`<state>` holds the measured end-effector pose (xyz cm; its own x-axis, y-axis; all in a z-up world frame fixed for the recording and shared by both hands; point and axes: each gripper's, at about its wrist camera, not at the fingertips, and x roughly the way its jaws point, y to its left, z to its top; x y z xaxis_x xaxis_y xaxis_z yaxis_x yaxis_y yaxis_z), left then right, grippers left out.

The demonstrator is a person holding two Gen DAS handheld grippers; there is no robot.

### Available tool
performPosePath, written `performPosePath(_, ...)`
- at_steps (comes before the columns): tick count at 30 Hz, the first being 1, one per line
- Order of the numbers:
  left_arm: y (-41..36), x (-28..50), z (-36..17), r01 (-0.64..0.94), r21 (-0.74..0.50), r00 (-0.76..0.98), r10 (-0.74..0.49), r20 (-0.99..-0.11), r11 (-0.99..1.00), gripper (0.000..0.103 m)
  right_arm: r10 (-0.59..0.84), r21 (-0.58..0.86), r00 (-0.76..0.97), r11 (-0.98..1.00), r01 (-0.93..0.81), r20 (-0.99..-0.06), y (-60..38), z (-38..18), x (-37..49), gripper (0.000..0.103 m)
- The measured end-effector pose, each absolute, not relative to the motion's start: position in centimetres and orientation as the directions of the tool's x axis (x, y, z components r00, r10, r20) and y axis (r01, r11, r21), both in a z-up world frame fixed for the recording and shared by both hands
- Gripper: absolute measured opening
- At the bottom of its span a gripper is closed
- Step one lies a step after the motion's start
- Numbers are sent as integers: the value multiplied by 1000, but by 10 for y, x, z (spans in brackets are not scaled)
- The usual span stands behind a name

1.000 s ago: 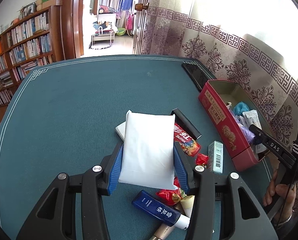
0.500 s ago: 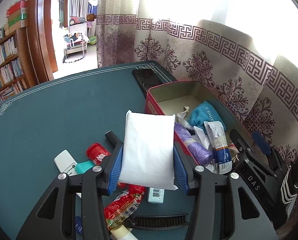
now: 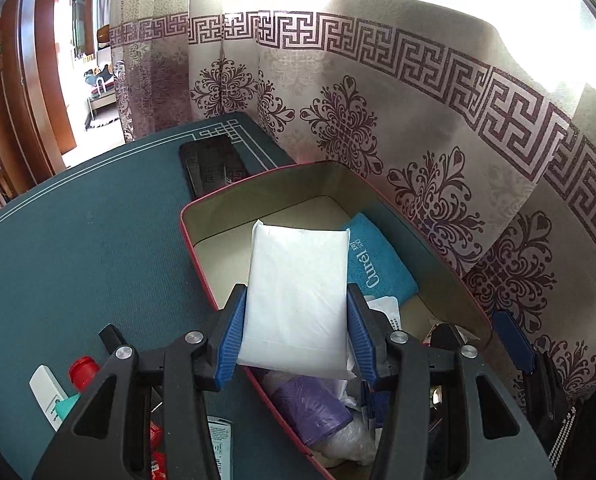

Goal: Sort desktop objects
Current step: 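Lower the white pad into the tin and open the left gripper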

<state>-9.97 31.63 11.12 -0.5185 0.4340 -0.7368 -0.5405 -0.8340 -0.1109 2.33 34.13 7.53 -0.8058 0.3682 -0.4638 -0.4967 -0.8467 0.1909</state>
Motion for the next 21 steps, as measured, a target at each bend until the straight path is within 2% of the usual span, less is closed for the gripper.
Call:
performPosePath(3, 324, -108, 104, -534, -121, -492, 424, -760, -837, 52, 366, 187, -808, -850, -493, -462, 339, 75, 23, 82)
performPosePath(7, 327, -108, 99, -532, -117, -479, 412, -775, -839, 62, 364, 191, -807, -849, -492, -465, 340, 75, 23, 82)
performPosePath(14, 314, -102, 108, -525, -123, -495, 420, -761, -842, 62, 366, 193, -807, -847, -496, -464, 341, 75, 25, 82)
performPosePath(21, 278, -97, 112, -465, -103, -537, 372, -757, -879, 62, 371, 182, -808, -851, -493, -457, 337, 76, 25, 82)
